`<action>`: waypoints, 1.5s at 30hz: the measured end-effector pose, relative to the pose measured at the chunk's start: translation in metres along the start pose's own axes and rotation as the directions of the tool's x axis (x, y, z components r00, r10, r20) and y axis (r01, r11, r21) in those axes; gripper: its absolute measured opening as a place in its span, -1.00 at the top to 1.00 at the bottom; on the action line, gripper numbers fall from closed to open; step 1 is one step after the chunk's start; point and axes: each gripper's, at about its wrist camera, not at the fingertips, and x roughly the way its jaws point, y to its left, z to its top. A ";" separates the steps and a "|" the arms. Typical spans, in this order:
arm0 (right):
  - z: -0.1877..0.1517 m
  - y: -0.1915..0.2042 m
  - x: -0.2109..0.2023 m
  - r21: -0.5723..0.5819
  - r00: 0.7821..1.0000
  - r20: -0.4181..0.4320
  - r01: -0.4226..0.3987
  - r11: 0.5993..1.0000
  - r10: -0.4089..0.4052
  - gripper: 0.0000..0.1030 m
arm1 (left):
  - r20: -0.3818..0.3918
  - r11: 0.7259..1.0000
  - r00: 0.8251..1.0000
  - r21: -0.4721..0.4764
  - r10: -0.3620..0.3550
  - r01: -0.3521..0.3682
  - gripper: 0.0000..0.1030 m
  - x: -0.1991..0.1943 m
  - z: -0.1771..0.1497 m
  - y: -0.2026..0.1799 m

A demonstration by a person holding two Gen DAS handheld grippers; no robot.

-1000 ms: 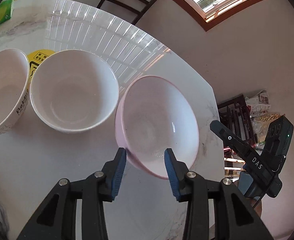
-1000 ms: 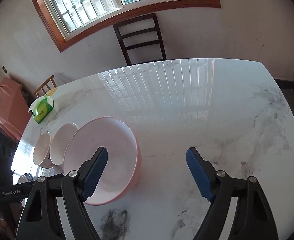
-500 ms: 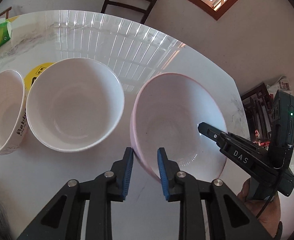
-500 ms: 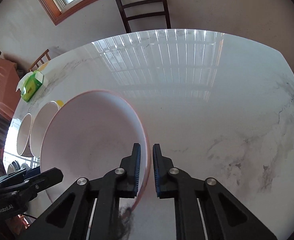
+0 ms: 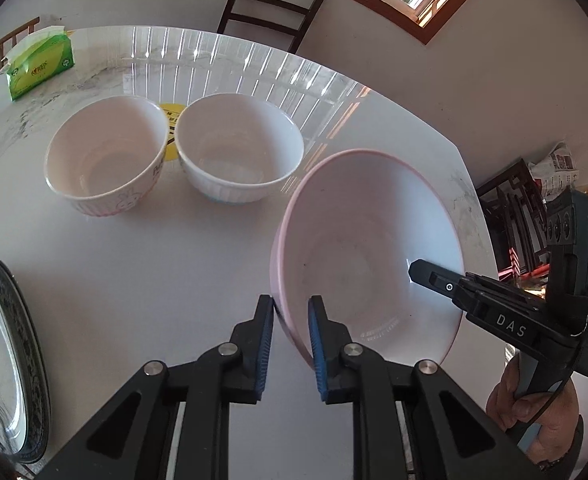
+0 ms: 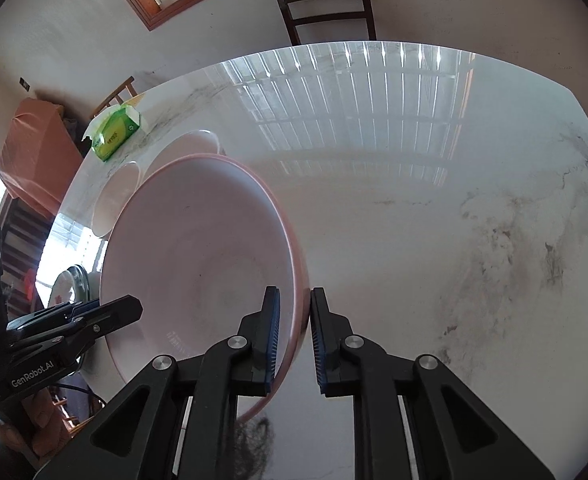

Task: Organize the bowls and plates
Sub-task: 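Close both grippers on the pink bowl rim, then lift the pink bowl and carry it beside the plate stack with both grippers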

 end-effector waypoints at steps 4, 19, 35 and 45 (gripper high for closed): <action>-0.030 0.027 0.000 0.012 0.997 -0.038 -0.066 0.998 0.066 0.70 | 0.026 1.000 0.999 0.004 0.020 -0.020 0.65 -0.036 -0.027 0.023; -0.094 0.120 0.031 -0.053 0.987 -0.146 -0.071 0.996 0.062 0.68 | -0.002 0.995 0.997 -0.055 0.080 -0.080 0.65 -0.079 -0.091 0.097; -0.102 0.132 0.045 -0.031 0.983 -0.176 -0.052 0.998 0.046 0.65 | -0.023 0.996 0.998 -0.061 0.064 -0.066 0.65 -0.074 -0.098 0.114; -0.096 0.134 0.025 -0.044 0.995 -0.073 -0.071 0.996 0.068 0.35 | 0.022 0.999 0.999 -0.014 0.049 -0.049 0.39 -0.083 -0.103 0.116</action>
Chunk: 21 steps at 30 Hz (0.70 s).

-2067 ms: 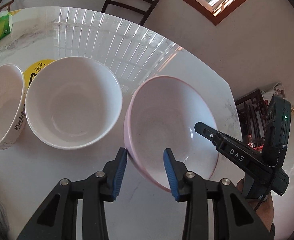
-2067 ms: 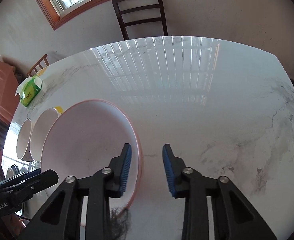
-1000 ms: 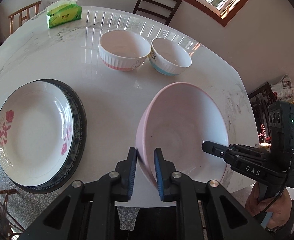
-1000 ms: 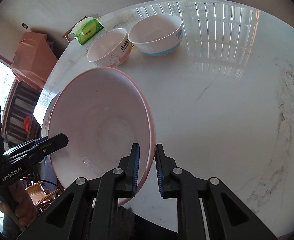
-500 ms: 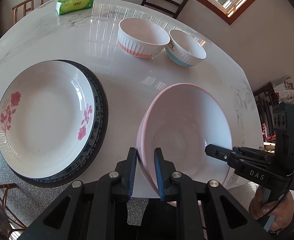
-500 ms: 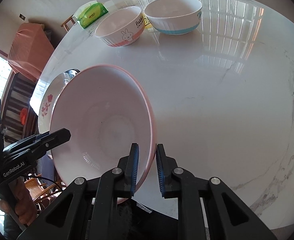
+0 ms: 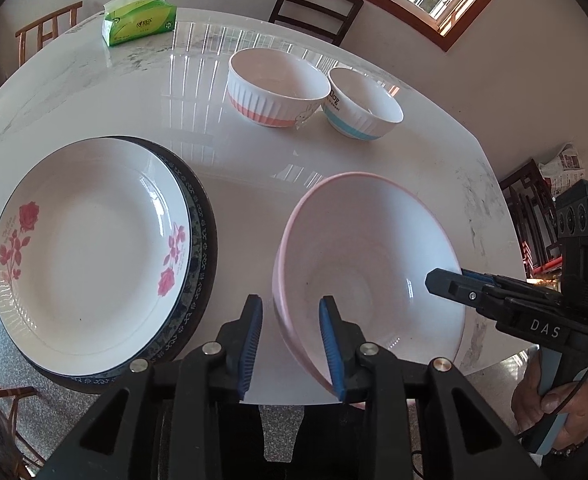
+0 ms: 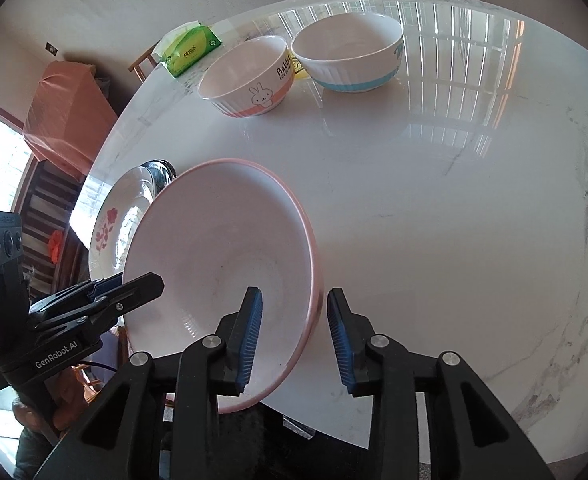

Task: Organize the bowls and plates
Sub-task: 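Lift the pink bowl and carry it beside the plate stack with both grippers, then lower the pink bowl onto the table and open both grippers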

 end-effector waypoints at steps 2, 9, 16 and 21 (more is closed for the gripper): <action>0.004 -0.001 -0.010 -0.003 0.999 0.033 -0.014 1.000 0.014 0.34 | 0.012 1.000 1.000 0.011 -0.011 0.011 0.32 -0.009 -0.001 0.001; 0.030 -0.005 -0.039 0.032 0.991 0.095 -0.095 0.995 0.092 0.29 | 0.098 1.000 0.995 0.017 -0.012 0.010 0.16 -0.047 0.025 0.008; 0.067 0.001 -0.029 0.081 0.988 0.069 -0.141 0.987 0.135 0.29 | 0.098 1.000 0.995 -0.024 -0.003 0.005 0.16 -0.048 0.070 0.020; 0.090 0.001 -0.007 0.141 0.985 0.041 -0.173 0.975 0.169 0.29 | 0.072 0.999 0.997 -0.025 0.025 -0.024 0.16 -0.031 0.097 0.028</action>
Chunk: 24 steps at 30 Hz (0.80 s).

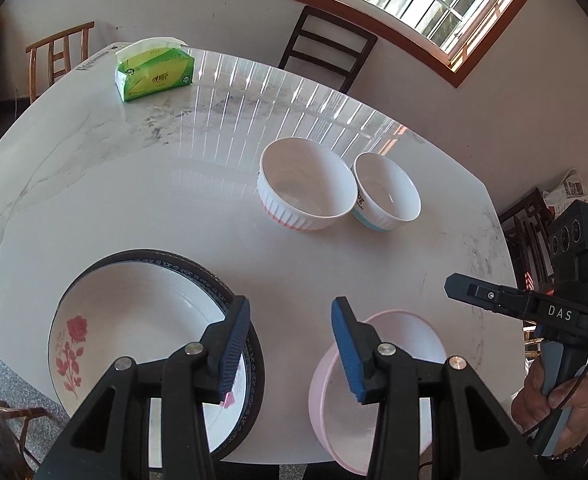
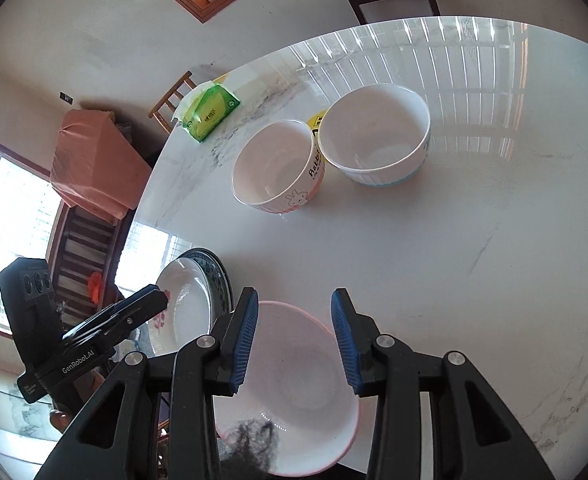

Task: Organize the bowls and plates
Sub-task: 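Lower the pink bowl onto the table and open both grippers, then move both grippers to the pink-striped Rabbit bowl rim and close them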

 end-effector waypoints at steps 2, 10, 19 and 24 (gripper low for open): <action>0.010 0.000 0.009 0.032 1.000 -0.012 -0.011 0.999 0.011 0.29 | 0.001 1.000 1.000 0.011 0.010 -0.010 0.16 0.007 0.011 0.001; 0.044 0.005 0.048 0.120 1.000 -0.027 0.005 0.993 -0.002 0.29 | -0.016 0.996 0.998 0.078 0.053 -0.051 0.16 0.041 0.062 0.002; 0.063 -0.002 0.070 0.205 0.999 0.007 0.038 0.978 -0.040 0.29 | -0.056 0.977 0.993 0.191 0.106 -0.093 0.16 0.087 0.103 -0.004; 0.069 -0.005 0.081 0.228 0.999 -0.002 0.047 0.973 -0.048 0.29 | -0.087 0.980 0.992 0.183 0.095 -0.078 0.16 0.108 0.118 -0.001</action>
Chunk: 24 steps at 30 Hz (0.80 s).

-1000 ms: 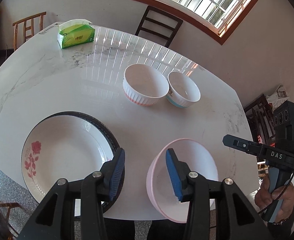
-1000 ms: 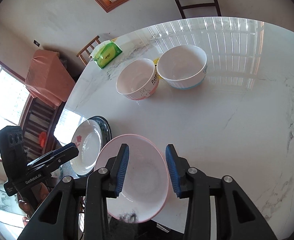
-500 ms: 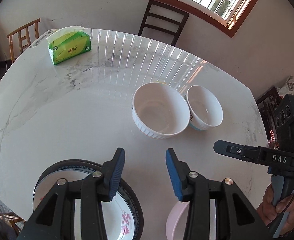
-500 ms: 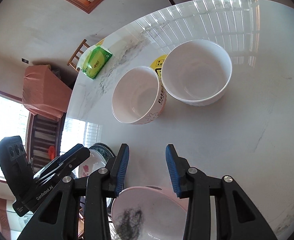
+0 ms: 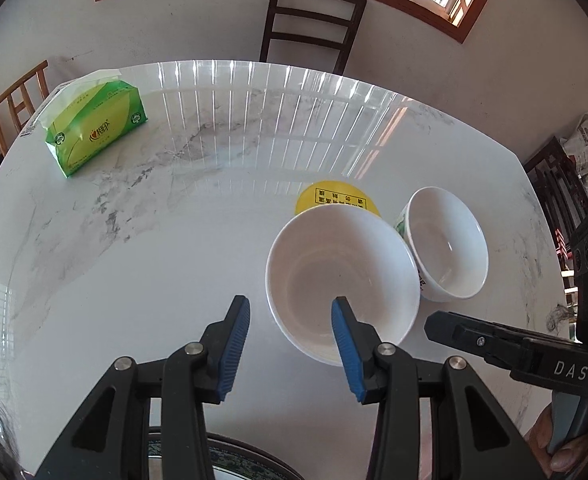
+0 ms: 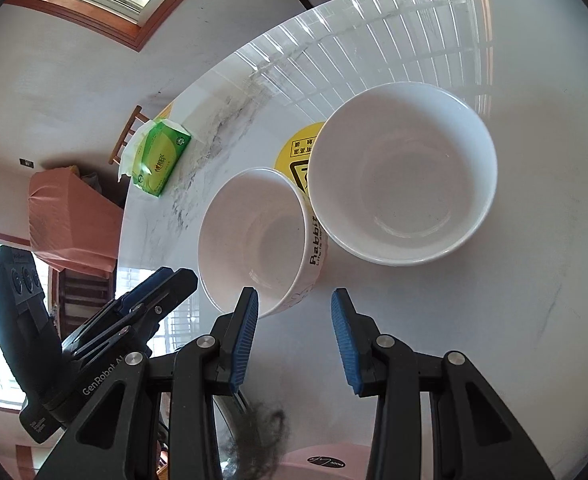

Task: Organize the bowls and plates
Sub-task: 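Move both grippers to the pink-striped Rabbit bowl rim and close them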

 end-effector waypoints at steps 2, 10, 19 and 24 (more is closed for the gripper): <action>0.002 0.001 0.003 -0.002 1.000 -0.005 0.007 1.000 -0.007 0.29 | -0.003 1.000 1.000 0.000 -0.002 0.002 0.16 0.007 0.006 0.003; 0.009 0.005 0.015 -0.002 1.000 -0.017 0.025 1.000 -0.025 0.29 | -0.009 0.999 0.999 0.036 0.041 -0.040 0.16 0.028 0.015 -0.001; 0.011 0.009 0.033 -0.003 0.998 -0.029 0.057 0.998 -0.057 0.29 | -0.045 0.998 0.997 0.024 0.056 -0.055 0.16 0.045 0.017 -0.002; 0.012 0.008 0.046 -0.017 0.996 -0.069 0.060 0.998 -0.061 0.40 | -0.117 0.998 0.991 -0.013 0.064 -0.066 0.65 0.064 0.012 0.002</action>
